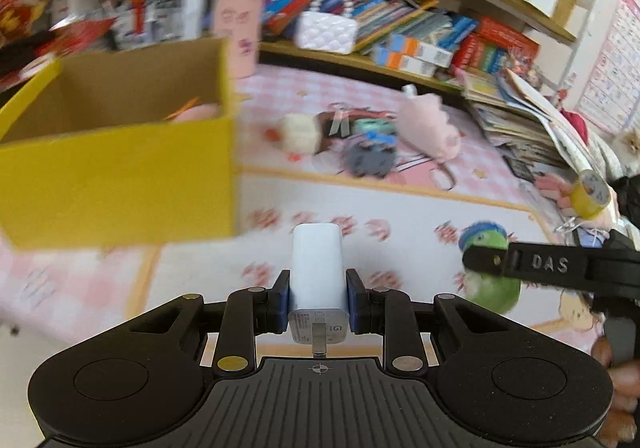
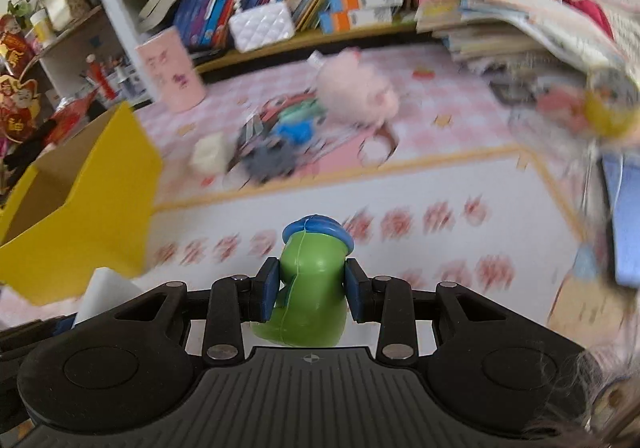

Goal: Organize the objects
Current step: 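Carry the white charger and green figure over the yellow box with both tools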

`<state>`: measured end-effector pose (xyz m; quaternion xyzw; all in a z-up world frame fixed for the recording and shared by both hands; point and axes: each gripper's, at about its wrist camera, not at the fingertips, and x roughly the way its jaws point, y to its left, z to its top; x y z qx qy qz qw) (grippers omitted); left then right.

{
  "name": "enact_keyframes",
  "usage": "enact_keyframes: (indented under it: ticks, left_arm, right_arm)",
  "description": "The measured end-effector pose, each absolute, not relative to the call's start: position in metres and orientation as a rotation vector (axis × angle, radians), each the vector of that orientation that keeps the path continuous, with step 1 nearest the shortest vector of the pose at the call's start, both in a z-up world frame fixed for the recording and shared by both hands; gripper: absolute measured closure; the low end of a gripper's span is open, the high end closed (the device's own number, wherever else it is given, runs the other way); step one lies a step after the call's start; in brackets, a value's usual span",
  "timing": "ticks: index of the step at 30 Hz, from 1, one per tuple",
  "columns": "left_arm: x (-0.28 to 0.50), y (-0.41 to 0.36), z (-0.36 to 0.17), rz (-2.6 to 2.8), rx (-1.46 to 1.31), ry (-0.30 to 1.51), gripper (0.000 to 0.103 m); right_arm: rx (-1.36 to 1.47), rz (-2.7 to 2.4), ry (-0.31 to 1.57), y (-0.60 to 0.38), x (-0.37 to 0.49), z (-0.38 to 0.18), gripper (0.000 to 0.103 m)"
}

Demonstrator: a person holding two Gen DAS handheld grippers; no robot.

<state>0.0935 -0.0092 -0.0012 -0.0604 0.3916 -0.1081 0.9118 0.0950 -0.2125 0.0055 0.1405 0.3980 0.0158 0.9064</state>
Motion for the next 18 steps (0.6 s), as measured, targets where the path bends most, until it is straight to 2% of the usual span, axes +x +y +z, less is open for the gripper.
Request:
enact_keyframes:
  ticks: [4,9,18]
  left_arm:
    - [0.07,0.021,-0.007,-0.174,-0.151,0.833,0.078]
    - [0.042,0.052,-0.007,-0.135,-0.16,0.826,0.078]
    - [0.006,0.104,-0.005,-0.091,-0.162,0.799,0.078]
  right_arm:
    - [0.276,0.073,0.871,-0.177,0.069,0.001,0.071]
    - [0.143,0.14,0.836,-0.131,0.039,0.003,0.071]
    - [0.157,0.2,0.891,-0.082,0.007,-0.006,0.071]
